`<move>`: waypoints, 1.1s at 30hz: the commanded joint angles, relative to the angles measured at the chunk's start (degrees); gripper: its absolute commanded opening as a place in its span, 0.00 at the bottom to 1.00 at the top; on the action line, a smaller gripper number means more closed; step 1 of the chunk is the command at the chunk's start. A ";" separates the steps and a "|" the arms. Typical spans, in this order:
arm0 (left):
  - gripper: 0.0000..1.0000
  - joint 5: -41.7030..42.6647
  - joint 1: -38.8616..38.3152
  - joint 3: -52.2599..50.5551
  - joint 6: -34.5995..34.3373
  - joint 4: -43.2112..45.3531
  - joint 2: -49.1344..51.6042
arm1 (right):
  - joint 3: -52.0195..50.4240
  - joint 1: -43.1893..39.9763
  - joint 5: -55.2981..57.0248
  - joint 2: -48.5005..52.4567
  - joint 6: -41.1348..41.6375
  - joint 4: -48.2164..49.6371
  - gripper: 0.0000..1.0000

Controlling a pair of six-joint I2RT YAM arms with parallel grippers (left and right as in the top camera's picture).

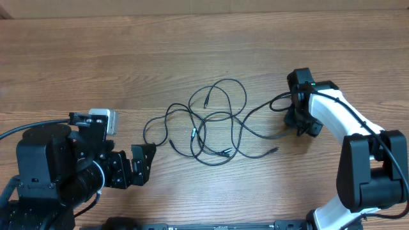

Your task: Untangle cables

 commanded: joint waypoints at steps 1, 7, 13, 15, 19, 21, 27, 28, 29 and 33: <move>1.00 -0.37 0.24 -0.07 -0.42 0.07 -0.04 | -0.33 -0.20 0.98 -0.04 0.24 0.33 0.35; 1.00 -0.37 0.24 -0.07 -0.39 0.04 -0.04 | -0.33 -0.20 0.96 -0.04 0.24 0.22 0.22; 1.00 -0.37 0.24 -0.07 -0.42 0.04 -0.04 | -0.31 -0.20 0.96 -0.04 0.24 0.22 0.06; 1.00 -0.37 0.24 -0.07 -0.39 0.04 -0.04 | -0.31 -0.20 0.96 -0.04 0.24 0.24 0.04; 1.00 -0.37 0.24 -0.07 -0.39 0.07 -0.04 | 0.33 -0.20 0.96 -0.07 0.26 -0.85 0.04; 0.99 -0.37 0.24 -0.07 -0.42 0.07 -0.04 | 1.81 -0.20 0.98 -0.07 0.24 -3.04 0.04; 1.00 -0.37 0.24 -0.07 -0.42 0.07 -0.04 | 9.66 -0.20 0.98 -0.90 0.24 -11.08 0.04; 1.00 -0.37 0.24 -0.07 -0.39 0.07 -0.04 | 11.13 -0.20 0.98 -1.29 0.24 -12.35 0.04; 0.99 -0.37 0.24 -0.07 -0.39 0.04 -0.04 | 12.90 -0.20 0.98 -1.73 0.22 -13.84 0.04; 0.99 -0.37 0.24 -0.07 -0.42 0.07 -0.04 | 20.81 -0.20 0.94 -4.50 -0.83 -19.39 0.04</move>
